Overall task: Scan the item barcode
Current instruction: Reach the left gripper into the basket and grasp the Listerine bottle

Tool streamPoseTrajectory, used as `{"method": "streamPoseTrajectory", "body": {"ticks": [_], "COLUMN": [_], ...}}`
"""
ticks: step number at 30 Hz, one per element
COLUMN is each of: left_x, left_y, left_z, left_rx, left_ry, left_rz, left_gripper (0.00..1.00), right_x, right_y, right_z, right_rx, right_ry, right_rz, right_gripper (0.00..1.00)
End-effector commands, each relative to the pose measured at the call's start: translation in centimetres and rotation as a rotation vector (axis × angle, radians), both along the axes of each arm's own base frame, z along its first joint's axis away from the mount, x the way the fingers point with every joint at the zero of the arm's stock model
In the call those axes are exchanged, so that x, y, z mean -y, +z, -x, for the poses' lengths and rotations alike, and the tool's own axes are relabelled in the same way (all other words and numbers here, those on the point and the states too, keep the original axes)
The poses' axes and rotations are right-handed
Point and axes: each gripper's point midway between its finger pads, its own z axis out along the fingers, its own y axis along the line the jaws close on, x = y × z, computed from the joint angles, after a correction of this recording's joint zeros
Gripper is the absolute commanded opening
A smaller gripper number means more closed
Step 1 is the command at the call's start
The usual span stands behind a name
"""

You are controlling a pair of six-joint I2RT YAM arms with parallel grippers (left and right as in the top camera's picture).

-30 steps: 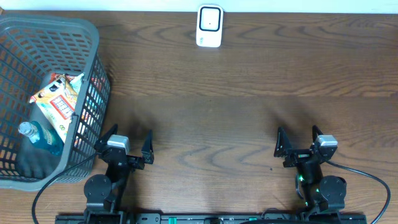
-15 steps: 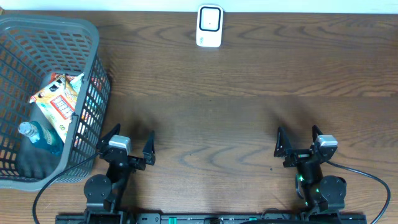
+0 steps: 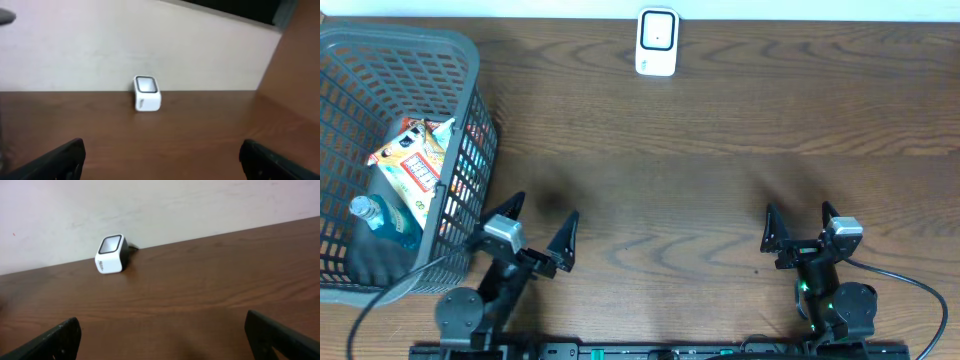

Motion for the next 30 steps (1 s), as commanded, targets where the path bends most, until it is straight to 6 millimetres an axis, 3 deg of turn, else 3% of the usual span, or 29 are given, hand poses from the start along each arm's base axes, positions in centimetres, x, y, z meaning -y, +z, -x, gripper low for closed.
{"method": "streamPoseTrajectory", "body": {"ticks": [1, 7, 12, 14, 17, 22, 25, 26, 30], "left_x": [0.6, 0.7, -2.3, -2.6, -2.8, -4.0, -6.9, -9.3, -15.0], "left_y": [3.4, 9.0, 13.7, 14.9, 14.8, 13.9, 14.7, 15.5, 17.0], "left_z": [0.1, -1.2, -2.1, -1.8, -1.4, -2.7, -3.3, -3.4, -3.1], "left_rx": [-0.038, -0.151, -0.342, -0.377, -0.452, -0.490, -0.494, -0.489, -0.510], "left_ry": [-0.041, -0.040, 0.150, 0.158, 0.146, 0.214, 0.395, 0.535, 0.862], "left_rz": [0.057, 0.053, 0.000, -0.069, -0.163, -0.201, -0.188, -0.215, -0.304], "left_gripper": [0.98, 0.98, 0.98, 0.98, 0.98, 0.98, 0.98, 0.98, 0.98], "right_x": [0.0, 0.0, 0.0, 0.0, 0.0, 0.0, 0.0, 0.1, 0.0], "right_y": [0.0, 0.0, 0.0, 0.0, 0.0, 0.0, 0.0, 0.0, 0.0], "right_z": [0.0, 0.0, 0.0, 0.0, 0.0, 0.0, 0.0, 0.0, 0.0], "right_rx": [0.003, 0.003, 0.003, 0.003, 0.003, 0.004, 0.003, 0.003, 0.003], "right_ry": [0.000, 0.000, 0.000, 0.000, 0.000, 0.000, 0.000, 0.000, 0.000], "right_rz": [0.009, 0.009, 0.009, 0.009, 0.009, 0.009, 0.009, 0.009, 0.009], "right_gripper": [0.99, 0.99, 0.99, 0.99, 0.99, 0.99, 0.99, 0.99, 0.99]}}
